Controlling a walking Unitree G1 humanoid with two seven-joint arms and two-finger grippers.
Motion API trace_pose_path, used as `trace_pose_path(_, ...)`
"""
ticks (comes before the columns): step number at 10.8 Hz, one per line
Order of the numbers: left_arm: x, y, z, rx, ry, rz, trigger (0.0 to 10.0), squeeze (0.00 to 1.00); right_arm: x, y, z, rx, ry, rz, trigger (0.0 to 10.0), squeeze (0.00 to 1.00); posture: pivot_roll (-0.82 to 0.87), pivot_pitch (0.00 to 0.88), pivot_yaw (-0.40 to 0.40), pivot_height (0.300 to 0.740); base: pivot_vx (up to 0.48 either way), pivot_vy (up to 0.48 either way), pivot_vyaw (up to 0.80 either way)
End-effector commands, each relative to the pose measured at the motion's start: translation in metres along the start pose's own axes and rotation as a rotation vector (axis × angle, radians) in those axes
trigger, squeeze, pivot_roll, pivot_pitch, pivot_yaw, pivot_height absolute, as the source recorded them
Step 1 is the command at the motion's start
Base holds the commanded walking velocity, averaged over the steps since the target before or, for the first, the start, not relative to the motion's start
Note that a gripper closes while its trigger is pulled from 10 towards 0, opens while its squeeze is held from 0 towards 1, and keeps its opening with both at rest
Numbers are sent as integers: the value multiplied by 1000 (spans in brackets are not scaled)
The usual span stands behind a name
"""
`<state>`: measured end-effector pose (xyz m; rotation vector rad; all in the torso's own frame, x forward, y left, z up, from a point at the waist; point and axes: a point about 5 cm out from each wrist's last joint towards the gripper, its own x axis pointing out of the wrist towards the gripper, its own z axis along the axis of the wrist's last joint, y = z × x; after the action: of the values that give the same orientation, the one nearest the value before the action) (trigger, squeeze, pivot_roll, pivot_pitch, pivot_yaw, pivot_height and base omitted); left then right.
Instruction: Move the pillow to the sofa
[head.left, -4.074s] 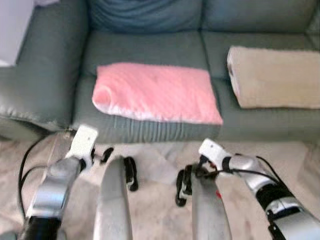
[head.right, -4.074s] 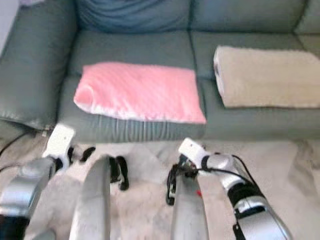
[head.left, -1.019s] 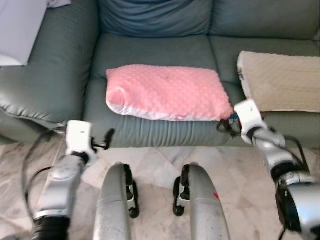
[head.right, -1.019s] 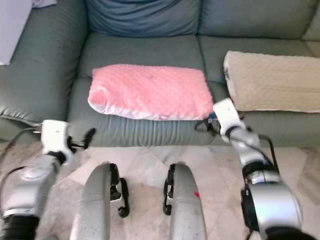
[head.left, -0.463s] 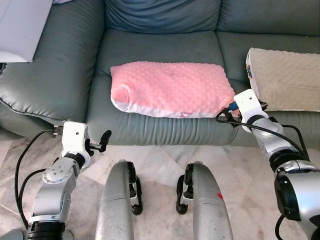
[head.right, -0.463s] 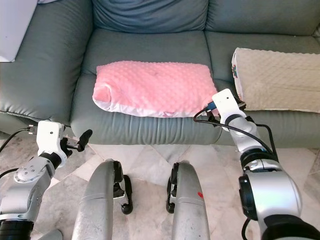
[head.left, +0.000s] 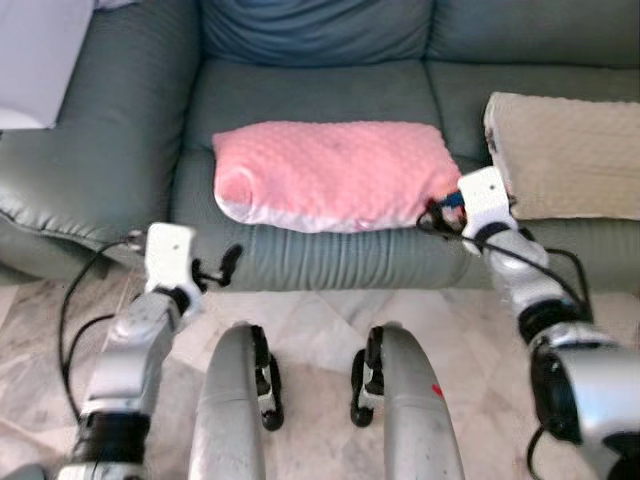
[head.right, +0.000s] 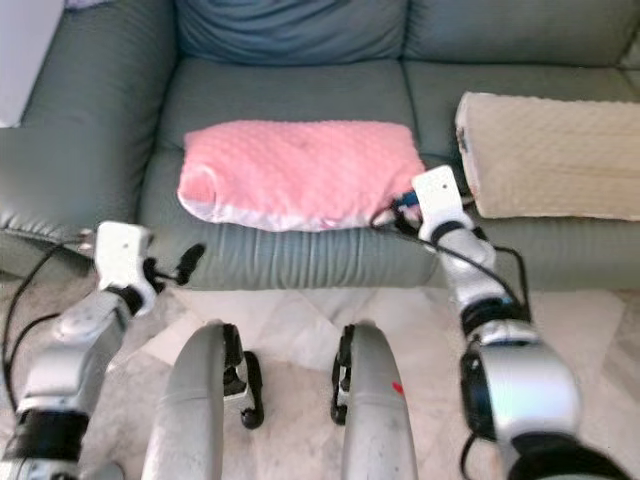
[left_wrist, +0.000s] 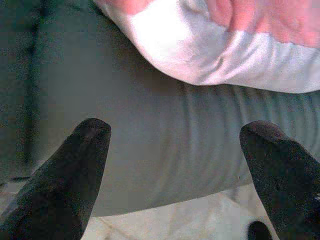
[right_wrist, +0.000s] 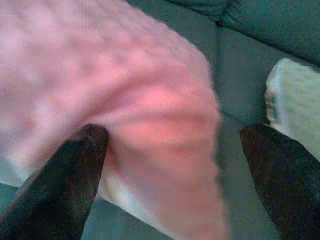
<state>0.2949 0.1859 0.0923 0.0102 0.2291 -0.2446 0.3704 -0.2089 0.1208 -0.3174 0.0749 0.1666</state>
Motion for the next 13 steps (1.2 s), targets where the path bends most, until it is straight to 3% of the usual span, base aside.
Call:
trace_pose_path(1, -2, 0, -9, -14, 26, -16, 10000, 0, -7, 11, -11, 78, -18, 27, 10000, 0, 68, 209, -5, 641, 0, 0, 0)
trace_pose_path(2, 0, 4, -9, -6, 16, -3, 10000, 0, -19, 30, -21, 112, -55, 77, 10000, 0, 43, 161, -4, 641, 0, 0, 0)
trace_pose_path(3, 3, 8, -10, -5, 16, 7, 10000, 0, -25, 38, -27, 126, -56, 97, 10000, 0, 27, 126, 1, 641, 0, 0, 0)
trace_pose_path(4, 0, 16, -10, -11, 7, 38, 10000, 0, -48, 49, -42, 164, -56, 87, 10000, 0, 13, 81, 4, 641, 0, 0, 0)
trace_pose_path(6, -7, 20, -8, -98, -75, 67, 10000, 0, -84, 57, -58, 278, -51, -11, 10000, 0, -2, 0, 3, 641, 0, 0, 0)
trace_pose_path(8, -13, 15, -18, -152, -107, 98, 10000, 0, -112, 62, -60, 310, -30, -165, 10000, 0, -11, 0, 10, 641, 0, 0, 0)
trace_pose_path(10, -9, 12, -22, -150, -114, 109, 10000, 0, -115, 64, -50, 378, -64, -187, 10000, 0, -19, 0, 20, 641, 0, 0, 0)
trace_pose_path(12, 7, -1, -15, -134, -138, 89, 10000, 0, -103, 68, -35, 391, -94, -168, 10000, 0, -15, 0, 9, 679, 0, 0, 0)
trace_pose_path(13, 12, -16, -15, -49, -125, 6, 10000, 0, -98, 68, -30, 395, -107, -150, 10000, 0, -13, 0, -1, 693, 0, 0, 0)
